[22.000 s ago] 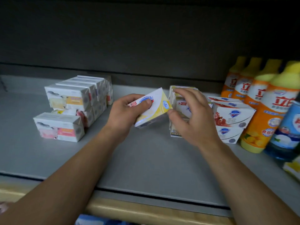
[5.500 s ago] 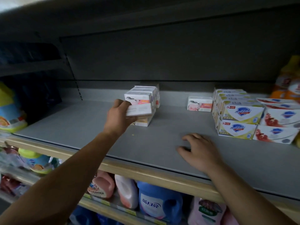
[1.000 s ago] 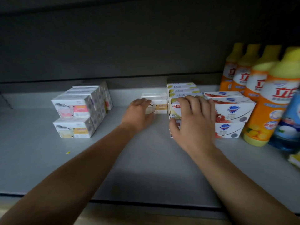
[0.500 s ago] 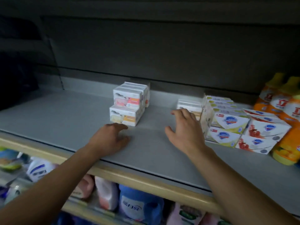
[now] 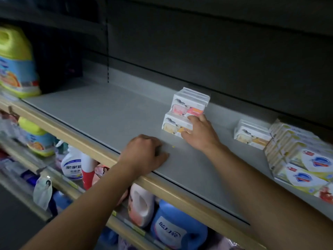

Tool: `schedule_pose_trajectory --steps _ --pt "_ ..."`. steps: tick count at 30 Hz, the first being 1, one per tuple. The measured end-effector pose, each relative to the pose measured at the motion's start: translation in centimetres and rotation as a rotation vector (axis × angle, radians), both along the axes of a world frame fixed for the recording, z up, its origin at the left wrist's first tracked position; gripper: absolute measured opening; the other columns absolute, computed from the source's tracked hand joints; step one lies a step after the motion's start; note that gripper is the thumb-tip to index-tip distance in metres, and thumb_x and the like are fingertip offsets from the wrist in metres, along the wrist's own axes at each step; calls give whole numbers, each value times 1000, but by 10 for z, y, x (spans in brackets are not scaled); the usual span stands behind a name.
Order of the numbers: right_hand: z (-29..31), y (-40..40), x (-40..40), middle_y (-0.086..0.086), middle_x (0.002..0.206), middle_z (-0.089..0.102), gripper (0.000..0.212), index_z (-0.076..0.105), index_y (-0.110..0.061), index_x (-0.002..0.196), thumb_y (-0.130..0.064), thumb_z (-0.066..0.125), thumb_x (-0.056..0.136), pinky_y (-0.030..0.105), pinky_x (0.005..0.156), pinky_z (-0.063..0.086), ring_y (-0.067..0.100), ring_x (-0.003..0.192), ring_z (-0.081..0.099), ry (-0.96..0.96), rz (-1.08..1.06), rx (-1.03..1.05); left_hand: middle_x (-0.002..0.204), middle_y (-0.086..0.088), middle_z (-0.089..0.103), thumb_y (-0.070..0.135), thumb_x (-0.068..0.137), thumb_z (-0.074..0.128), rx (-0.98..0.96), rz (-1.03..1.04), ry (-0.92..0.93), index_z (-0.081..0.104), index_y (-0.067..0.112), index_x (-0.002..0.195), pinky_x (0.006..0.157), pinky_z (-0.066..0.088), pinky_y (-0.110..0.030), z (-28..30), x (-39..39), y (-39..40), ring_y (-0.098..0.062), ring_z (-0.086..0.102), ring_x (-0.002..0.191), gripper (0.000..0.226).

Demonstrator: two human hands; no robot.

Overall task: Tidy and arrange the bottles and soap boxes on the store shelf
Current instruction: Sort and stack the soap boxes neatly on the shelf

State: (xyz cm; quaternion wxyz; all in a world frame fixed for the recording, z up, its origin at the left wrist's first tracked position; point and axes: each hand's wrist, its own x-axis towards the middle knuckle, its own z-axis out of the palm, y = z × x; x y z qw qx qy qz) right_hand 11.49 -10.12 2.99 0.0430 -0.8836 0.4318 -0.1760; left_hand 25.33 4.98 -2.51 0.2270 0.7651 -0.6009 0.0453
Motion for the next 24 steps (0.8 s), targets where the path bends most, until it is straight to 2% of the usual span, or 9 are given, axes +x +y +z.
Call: schedule_pose_trajectory --steps 4,9,14,17,19,21,23,24 --pt "-5 -4 11 7 137 36 61 46 -22 139 -35 67 82 38 103 40 32 125 38 47 -38 -67 99 5 68 60 81 40 -11 -11 7 65 23 102 91 46 -33 -1 1 -1 -21 55 104 49" --pt "-2 -4 12 5 131 45 46 53 -23 123 -37 70 83 39 100 40 31 122 38 4 -49 -109 98 6 66 58 84 45 -23 -13 9 64 23 99 90 46 -33 -1 0 0 -21 54 103 42" --pt "-2 0 11 6 126 54 38 48 -21 114 -24 72 84 35 93 43 29 115 50 -126 -17 73 99 5 66 57 84 48 -13 -1 13 65 23 99 89 46 -32 0 -1 0 -22 54 103 41" --pt "1 6 5 5 128 54 41 51 -23 118 -22 72 84 32 94 44 26 117 52 -198 -12 166 98 3 67 56 84 50 -9 17 30 65 22 100 88 45 -31 2 -2 0 -23 54 103 40" --pt "1 13 -4 4 129 56 40 54 -24 119 -19 72 83 35 94 48 24 116 54 -262 -11 223 97 2 67 55 85 53 -8 23 59 65 22 101 86 46 -31 3 -2 1 -24 55 102 38" --pt "-1 22 -18 1 125 60 35 58 -24 114 -14 71 83 27 81 53 20 108 59 -352 3 278 100 2 68 52 85 55 -17 23 144 64 26 108 86 47 -33 5 -3 2 -24 57 104 36" --pt "-2 32 -34 -1 117 63 29 61 -27 106 -10 69 84 12 55 48 14 93 63 -479 29 387 108 3 68 52 84 58 -59 37 270 62 30 116 88 50 -36 8 -3 4 -23 60 106 39" --pt "-2 38 -43 -2 115 64 27 62 -27 104 -8 69 85 11 50 46 12 88 64 -545 43 459 111 4 67 52 84 61 -100 46 344 60 30 119 90 50 -37 11 -4 5 -21 61 107 42"
